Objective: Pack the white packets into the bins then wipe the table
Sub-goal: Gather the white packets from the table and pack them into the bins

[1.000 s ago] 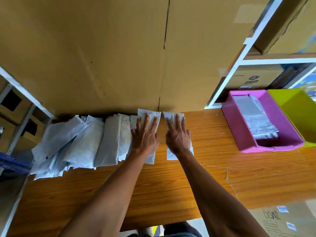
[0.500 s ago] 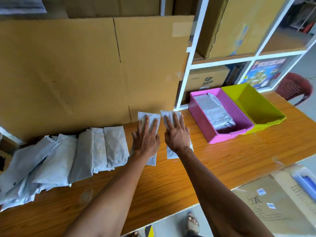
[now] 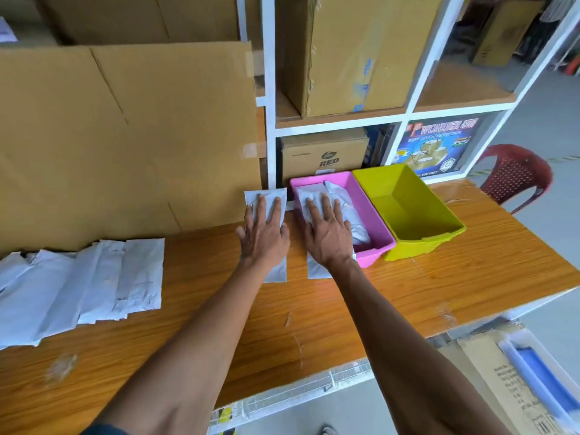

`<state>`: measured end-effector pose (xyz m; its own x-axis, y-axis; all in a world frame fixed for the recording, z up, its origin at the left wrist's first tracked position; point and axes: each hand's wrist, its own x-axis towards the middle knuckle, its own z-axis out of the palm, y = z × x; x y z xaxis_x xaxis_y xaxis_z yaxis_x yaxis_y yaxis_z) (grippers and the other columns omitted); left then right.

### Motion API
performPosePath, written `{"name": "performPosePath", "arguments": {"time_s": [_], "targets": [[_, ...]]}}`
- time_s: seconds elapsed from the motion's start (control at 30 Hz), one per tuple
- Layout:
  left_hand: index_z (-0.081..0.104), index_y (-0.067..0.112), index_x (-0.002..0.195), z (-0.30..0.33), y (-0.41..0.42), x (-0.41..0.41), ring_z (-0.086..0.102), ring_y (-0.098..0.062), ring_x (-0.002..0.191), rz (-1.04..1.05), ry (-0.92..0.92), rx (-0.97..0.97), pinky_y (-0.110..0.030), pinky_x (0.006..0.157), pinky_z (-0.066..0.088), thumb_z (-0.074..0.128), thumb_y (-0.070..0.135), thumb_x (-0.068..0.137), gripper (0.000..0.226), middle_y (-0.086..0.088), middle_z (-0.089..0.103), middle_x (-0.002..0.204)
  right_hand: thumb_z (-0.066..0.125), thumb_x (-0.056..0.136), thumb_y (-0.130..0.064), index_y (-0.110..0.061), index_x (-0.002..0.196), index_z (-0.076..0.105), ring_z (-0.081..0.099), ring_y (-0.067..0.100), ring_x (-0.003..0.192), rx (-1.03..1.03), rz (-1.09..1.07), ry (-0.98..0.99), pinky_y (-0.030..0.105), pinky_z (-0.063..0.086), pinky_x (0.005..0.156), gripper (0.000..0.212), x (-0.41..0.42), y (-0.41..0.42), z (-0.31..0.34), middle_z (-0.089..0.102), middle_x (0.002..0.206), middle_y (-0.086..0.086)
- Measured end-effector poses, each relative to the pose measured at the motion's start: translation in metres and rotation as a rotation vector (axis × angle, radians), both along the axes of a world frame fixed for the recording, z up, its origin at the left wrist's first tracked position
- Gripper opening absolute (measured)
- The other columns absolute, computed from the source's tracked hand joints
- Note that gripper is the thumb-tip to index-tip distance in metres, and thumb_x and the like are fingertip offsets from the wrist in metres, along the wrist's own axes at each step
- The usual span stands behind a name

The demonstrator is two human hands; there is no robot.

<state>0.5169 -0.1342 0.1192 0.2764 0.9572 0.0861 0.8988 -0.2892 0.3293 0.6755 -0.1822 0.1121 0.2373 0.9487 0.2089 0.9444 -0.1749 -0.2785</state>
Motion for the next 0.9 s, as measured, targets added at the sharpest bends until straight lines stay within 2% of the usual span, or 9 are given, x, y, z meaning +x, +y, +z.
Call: {"name": "performPosePath", "arguments": {"time_s": [0.23, 0.37, 0.63, 0.9], "targets": [[0.004, 0.041, 0.167, 0.011, -0.020, 0.082, 0.003, -0.032, 0.161, 0.032, -0.049, -0.043, -0.057, 0.116, 0.027, 0.033, 0.048, 0.110, 0.065, 0.004, -0.010, 0.177, 0.042, 0.105, -0.039, -0.029, 0.167, 0.020, 0.009, 0.037, 0.161, -0.002, -0.002, 0.017, 0.062, 0.038, 0.111, 0.066, 0.085, -0.010, 0.004, 0.014, 0.175, 0.009], [0.003, 0.041, 0.168, 0.012, -0.017, 0.109, 0.001, -0.031, 0.161, 0.016, -0.047, -0.065, -0.056, 0.118, 0.024, 0.032, 0.048, 0.110, 0.065, 0.005, -0.011, 0.177, 0.045, 0.104, -0.037, -0.027, 0.166, 0.024, 0.011, 0.039, 0.160, 0.020, 0.001, 0.076, 0.062, 0.036, 0.117, 0.067, 0.106, 0.001, 0.002, 0.018, 0.174, 0.013], [0.002, 0.041, 0.168, 0.010, 0.022, 0.154, 0.001, -0.033, 0.162, -0.038, -0.055, -0.093, -0.058, 0.122, 0.019, 0.030, 0.050, 0.110, 0.065, 0.003, -0.010, 0.177, 0.045, 0.104, -0.038, -0.034, 0.167, 0.019, 0.007, 0.036, 0.161, -0.016, -0.071, 0.101, 0.060, 0.033, 0.116, 0.068, 0.140, 0.028, 0.007, 0.010, 0.176, 0.003], [0.007, 0.038, 0.168, 0.007, 0.048, 0.219, 0.014, -0.035, 0.156, -0.107, -0.092, -0.105, -0.059, 0.116, 0.027, 0.032, 0.047, 0.109, 0.064, 0.002, -0.004, 0.177, 0.043, 0.107, -0.041, -0.033, 0.166, 0.023, 0.011, 0.036, 0.161, -0.029, -0.170, 0.050, 0.058, 0.035, 0.114, 0.064, 0.204, 0.043, 0.013, 0.013, 0.176, 0.005]]}}
